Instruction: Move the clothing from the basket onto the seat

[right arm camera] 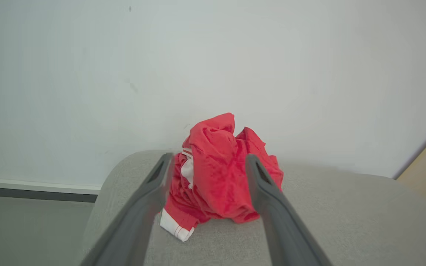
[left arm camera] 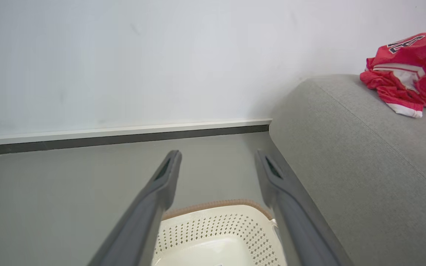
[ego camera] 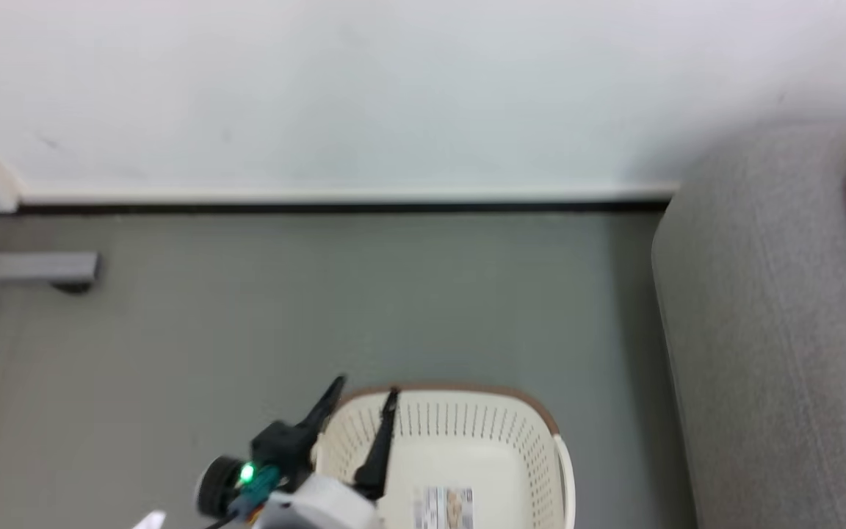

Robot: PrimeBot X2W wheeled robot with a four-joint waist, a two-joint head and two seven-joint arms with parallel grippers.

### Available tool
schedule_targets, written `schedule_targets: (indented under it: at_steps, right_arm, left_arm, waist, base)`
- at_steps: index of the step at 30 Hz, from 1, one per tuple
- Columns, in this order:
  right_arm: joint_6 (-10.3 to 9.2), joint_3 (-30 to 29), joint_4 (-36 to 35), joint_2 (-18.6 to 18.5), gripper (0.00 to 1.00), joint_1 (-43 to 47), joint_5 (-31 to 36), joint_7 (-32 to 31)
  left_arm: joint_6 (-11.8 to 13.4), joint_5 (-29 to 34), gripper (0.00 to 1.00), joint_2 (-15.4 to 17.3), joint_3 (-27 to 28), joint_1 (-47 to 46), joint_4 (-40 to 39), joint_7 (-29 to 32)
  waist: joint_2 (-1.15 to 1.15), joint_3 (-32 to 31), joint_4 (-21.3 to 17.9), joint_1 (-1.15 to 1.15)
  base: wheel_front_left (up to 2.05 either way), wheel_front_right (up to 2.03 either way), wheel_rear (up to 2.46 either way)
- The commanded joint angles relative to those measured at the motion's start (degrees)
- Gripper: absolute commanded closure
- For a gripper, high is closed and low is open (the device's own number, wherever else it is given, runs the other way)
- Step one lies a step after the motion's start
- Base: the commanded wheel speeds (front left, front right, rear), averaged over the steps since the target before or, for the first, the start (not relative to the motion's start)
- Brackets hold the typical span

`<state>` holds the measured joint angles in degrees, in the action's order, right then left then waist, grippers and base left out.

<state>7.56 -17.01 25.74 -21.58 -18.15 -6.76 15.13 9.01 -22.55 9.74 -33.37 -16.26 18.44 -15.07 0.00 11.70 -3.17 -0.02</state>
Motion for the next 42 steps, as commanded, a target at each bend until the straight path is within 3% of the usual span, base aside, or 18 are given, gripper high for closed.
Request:
schedule_targets:
  at_steps: [1, 8, 12, 17, 26, 31, 42]
  right_arm:
    - [-0.15, 0.2, -1.0, 0.5, 0.00, 1.9, -0.6, 0.0]
    - [-0.15, 3.5, -10.2, 9.0, 0.00, 14.4, -3.0, 0.0]
    - [-0.15, 4.7, -14.1, 13.9, 0.00, 19.9, -4.5, 0.0]
    - [-0.15, 7.0, -16.8, 17.0, 0.00, 25.1, -4.9, 0.0]
    - [-0.15, 9.1, -16.0, 18.6, 0.00, 29.7, -1.2, 0.0]
    - [-0.15, 10.2, -15.2, 18.7, 0.00, 29.8, -2.9, 0.0]
    - [-0.15, 11.1, -14.8, 18.7, 0.00, 29.7, -2.9, 0.0]
  left_arm:
    - [0.3, -0.1, 0.00, 0.4, 0.7, 1.5, -0.3, -0.1]
    - [2.5, 0.6, 0.00, 1.9, 8.7, 10.0, -2.3, -0.1]
    - [2.3, 1.3, 0.00, 1.6, 12.2, 13.0, -1.9, -0.1]
    - [1.6, 2.7, 0.00, 0.6, 16.0, 15.8, -0.6, -0.1]
    - [-3.7, 6.3, 0.00, -2.6, 20.3, 17.9, -1.6, -0.1]
    - [-6.1, 7.9, 0.00, -3.9, 22.0, 18.3, -1.5, -0.1]
    - [-8.8, 10.5, 0.00, -5.7, 24.5, 18.4, -0.9, -0.1]
  waist:
    - [0.00, -5.5, 1.3, 0.02]
    - [0.00, -10.4, 2.9, 0.02]
    - [0.00, -12.4, 3.6, 0.02]
    - [0.00, -14.3, 4.0, 0.02]
    - [0.00, -15.8, 4.5, 0.02]
    - [0.00, -16.0, 4.2, 0.02]
    - [0.00, -16.0, 3.6, 0.02]
  base:
    - [0.00, 0.00, 0.00]
    - [0.00, 0.00, 0.00]
    - [0.00, 0.00, 0.00]
    - [0.00, 0.00, 0.00]
    - [0.00, 0.00, 0.00]
    - [0.00, 0.00, 0.00]
    - [0.00, 0.00, 0.00]
